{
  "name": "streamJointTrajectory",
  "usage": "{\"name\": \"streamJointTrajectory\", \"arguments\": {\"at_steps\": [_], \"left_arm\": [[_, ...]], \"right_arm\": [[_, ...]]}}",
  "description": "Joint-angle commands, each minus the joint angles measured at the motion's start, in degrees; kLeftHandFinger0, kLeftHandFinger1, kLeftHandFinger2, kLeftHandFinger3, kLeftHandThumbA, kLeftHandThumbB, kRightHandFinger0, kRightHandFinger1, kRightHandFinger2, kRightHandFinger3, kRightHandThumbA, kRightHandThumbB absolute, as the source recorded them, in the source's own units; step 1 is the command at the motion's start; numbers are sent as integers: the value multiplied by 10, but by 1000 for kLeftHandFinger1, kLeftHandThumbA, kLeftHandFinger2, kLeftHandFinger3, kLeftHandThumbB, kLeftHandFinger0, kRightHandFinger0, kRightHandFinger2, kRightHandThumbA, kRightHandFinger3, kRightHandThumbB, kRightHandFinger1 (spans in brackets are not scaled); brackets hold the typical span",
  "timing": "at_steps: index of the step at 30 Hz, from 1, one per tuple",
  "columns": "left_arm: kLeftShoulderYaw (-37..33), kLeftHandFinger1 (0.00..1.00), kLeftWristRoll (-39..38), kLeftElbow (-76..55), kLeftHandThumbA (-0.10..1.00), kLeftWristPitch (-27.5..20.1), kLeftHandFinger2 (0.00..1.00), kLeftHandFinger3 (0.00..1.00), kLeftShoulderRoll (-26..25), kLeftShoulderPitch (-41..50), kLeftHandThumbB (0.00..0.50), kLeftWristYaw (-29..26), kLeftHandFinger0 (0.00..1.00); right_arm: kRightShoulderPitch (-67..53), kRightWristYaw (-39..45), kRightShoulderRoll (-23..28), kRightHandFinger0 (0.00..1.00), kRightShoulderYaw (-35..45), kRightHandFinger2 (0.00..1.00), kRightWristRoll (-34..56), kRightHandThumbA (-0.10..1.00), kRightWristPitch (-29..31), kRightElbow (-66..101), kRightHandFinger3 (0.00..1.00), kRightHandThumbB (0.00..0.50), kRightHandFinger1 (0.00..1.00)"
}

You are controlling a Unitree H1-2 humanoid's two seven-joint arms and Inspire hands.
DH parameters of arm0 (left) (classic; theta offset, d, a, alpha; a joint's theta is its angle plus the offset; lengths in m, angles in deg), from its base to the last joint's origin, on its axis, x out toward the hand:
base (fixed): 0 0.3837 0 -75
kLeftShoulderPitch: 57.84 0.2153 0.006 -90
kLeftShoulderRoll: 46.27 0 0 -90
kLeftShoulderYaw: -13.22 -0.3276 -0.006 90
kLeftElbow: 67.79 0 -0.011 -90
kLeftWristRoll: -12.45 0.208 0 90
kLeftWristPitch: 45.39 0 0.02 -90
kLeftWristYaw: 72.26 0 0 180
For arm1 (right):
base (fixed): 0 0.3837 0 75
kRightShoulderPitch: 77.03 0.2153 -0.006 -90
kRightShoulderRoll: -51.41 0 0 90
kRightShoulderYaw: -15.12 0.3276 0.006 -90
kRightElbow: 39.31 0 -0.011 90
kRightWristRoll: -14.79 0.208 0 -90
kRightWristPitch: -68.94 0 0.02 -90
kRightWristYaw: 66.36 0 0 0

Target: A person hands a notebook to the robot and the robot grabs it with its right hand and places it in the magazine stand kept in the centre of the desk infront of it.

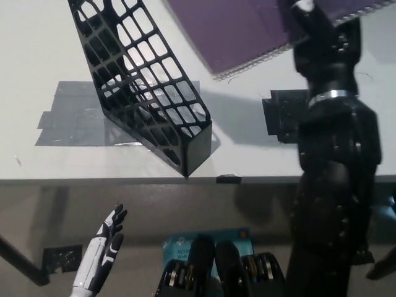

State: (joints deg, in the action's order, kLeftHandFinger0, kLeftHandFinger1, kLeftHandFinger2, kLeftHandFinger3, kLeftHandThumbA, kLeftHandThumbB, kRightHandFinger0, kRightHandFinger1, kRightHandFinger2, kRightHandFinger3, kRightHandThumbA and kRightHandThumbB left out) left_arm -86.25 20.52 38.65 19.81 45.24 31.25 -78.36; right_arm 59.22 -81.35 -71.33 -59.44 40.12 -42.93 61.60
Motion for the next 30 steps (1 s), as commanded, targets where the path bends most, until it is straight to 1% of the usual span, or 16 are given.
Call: {"name": "streamJointTrajectory", "arguments": {"at_steps": [1,2,4,9,11,13,16,22,30], "left_arm": [[-1,1000,-1,-12,1000,-21,1000,1000,-7,-2,500,-8,993],[-2,1000,2,-11,1000,-21,1000,1000,-8,-3,500,-11,994],[-3,1000,4,-13,1000,-21,1000,1000,-9,-3,500,-11,1000],[-2,1000,5,-15,1000,-21,1000,1000,-10,-4,500,-9,988],[-2,1000,6,-16,1000,-21,1000,1000,-10,-4,500,-9,989],[-2,1000,6,-16,1000,-21,1000,1000,-10,-4,500,-8,992],[-1,1000,3,-16,1000,-21,1000,1000,-9,-4,500,-7,993],[-3,1000,7,-17,1000,-21,1000,1000,-12,-6,500,-9,990],[-3,1000,5,-15,1000,-21,1000,1000,-11,-10,500,-7,986]], "right_arm": [[37,-24,-21,0,-30,0,-61,1000,77,-10,0,59,0],[38,-33,-25,0,-34,0,-72,1000,80,-16,0,68,0],[38,-37,-31,0,-39,0,-80,1000,94,-29,0,54,0],[39,-53,-40,0,-48,0,-102,1000,118,-52,0,38,0],[39,-56,-40,0,-55,0,-103,1000,129,-61,0,38,0],[37,-58,-40,0,-61,0,-101,1000,137,-64,0,52,0],[34,-58,-40,0,-71,0,-101,1000,162,-76,0,32,0],[33,-73,-40,0,-76,0,-108,1000,170,-87,0,50,0],[37,-92,-40,0,-85,0,-99,1000,172,-86,0,44,0]]}}
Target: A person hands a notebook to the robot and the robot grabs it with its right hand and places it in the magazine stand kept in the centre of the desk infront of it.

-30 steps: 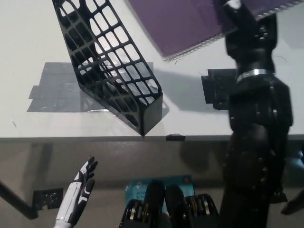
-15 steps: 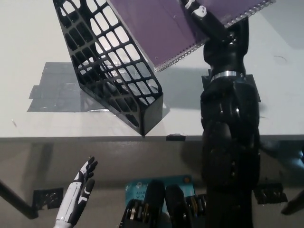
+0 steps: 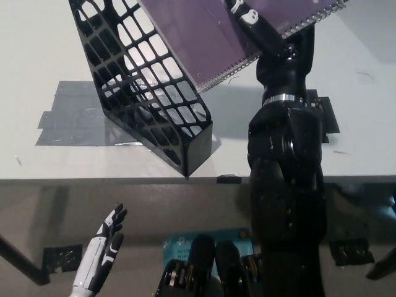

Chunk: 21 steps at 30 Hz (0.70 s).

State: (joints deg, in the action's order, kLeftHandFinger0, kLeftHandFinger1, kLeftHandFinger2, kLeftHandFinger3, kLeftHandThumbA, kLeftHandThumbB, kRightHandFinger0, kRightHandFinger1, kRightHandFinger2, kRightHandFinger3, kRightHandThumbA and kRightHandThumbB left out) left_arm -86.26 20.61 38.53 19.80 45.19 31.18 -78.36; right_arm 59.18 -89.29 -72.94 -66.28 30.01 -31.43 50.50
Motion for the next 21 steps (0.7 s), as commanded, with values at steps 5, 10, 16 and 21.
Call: {"name": "streamJointTrajectory", "arguments": {"at_steps": [5,10,16,21], "left_arm": [[-5,1000,1,-9,1000,-21,1000,1000,-13,-13,500,-5,985],[-6,1000,4,-11,1000,-21,1000,1000,-14,-12,500,-6,988],[-8,1000,5,-10,1000,-21,1000,1000,-14,-12,500,-9,988],[-7,1000,3,-11,1000,-21,1000,1000,-13,-11,500,-7,989]], "right_arm": [[38,-5,-24,0,-21,0,3,1000,57,47,0,55,0],[38,-22,-24,0,-34,0,19,1000,43,74,0,69,0],[37,-31,-24,0,-51,0,31,999,32,103,0,70,0],[34,-30,-24,0,-65,0,39,978,52,96,0,38,0]]}}
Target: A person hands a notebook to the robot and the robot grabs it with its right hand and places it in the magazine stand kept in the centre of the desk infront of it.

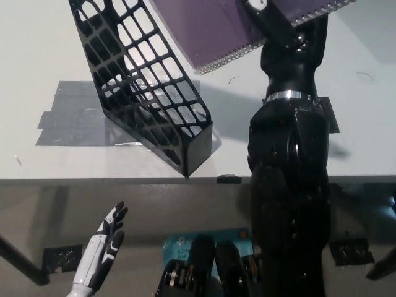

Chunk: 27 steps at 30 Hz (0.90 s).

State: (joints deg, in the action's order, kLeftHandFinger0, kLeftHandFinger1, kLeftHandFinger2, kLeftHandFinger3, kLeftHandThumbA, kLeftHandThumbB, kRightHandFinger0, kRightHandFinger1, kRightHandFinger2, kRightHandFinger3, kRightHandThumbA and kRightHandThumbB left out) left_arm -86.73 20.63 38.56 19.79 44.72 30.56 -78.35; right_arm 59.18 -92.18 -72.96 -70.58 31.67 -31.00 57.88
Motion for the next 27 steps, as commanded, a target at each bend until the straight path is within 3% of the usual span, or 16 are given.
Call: {"name": "streamJointTrajectory", "arguments": {"at_steps": [1,4,12,27], "left_arm": [[-2,1000,3,-11,1000,-21,1000,1000,-9,-5,500,-7,991],[-2,1000,0,-10,1000,-21,1000,1000,-10,-9,500,-5,988],[-4,1000,2,-10,1000,-21,1000,1000,-11,-13,500,-7,983],[-5,1000,2,-12,1000,-21,1000,1000,-12,-16,500,-8,974]], "right_arm": [[33,-1,-24,0,-23,0,22,977,53,19,0,38,0],[36,-8,-24,0,-25,0,-1,1000,46,9,0,5,0],[38,-22,-24,0,-35,0,-2,1000,67,-42,0,34,0],[34,-21,-24,0,-53,0,0,1000,113,-101,0,16,0]]}}
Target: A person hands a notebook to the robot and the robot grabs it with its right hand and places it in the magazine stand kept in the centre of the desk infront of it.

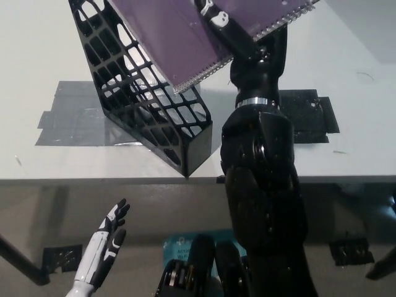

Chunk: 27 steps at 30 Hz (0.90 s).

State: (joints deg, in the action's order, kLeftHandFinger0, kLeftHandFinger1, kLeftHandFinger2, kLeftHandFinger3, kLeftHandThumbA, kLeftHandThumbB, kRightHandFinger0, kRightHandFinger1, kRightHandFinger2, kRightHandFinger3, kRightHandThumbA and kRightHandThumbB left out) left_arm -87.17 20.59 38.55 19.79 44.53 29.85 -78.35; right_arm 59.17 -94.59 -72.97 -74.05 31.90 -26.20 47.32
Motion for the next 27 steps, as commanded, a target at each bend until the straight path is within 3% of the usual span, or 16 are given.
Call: {"name": "streamJointTrajectory", "arguments": {"at_steps": [1,18,21,27], "left_arm": [[0,1000,3,-12,1000,-21,1000,1000,-10,-9,500,-8,974],[1,1000,1,-11,1000,-21,1000,1000,-10,-14,500,-2,991],[2,1000,3,-12,1000,-21,1000,1000,-10,-14,499,-3,992],[4,1000,-5,-8,1000,-21,1000,1000,-8,-14,500,2,999]], "right_arm": [[34,3,-24,0,-18,0,-3,1000,65,5,0,16,0],[2,3,-24,0,-40,0,-9,1000,76,-30,0,45,0],[-7,4,-24,0,-44,0,-21,1000,76,-32,0,23,0],[-25,13,-24,0,-43,0,-44,1000,77,-34,36,27,0]]}}
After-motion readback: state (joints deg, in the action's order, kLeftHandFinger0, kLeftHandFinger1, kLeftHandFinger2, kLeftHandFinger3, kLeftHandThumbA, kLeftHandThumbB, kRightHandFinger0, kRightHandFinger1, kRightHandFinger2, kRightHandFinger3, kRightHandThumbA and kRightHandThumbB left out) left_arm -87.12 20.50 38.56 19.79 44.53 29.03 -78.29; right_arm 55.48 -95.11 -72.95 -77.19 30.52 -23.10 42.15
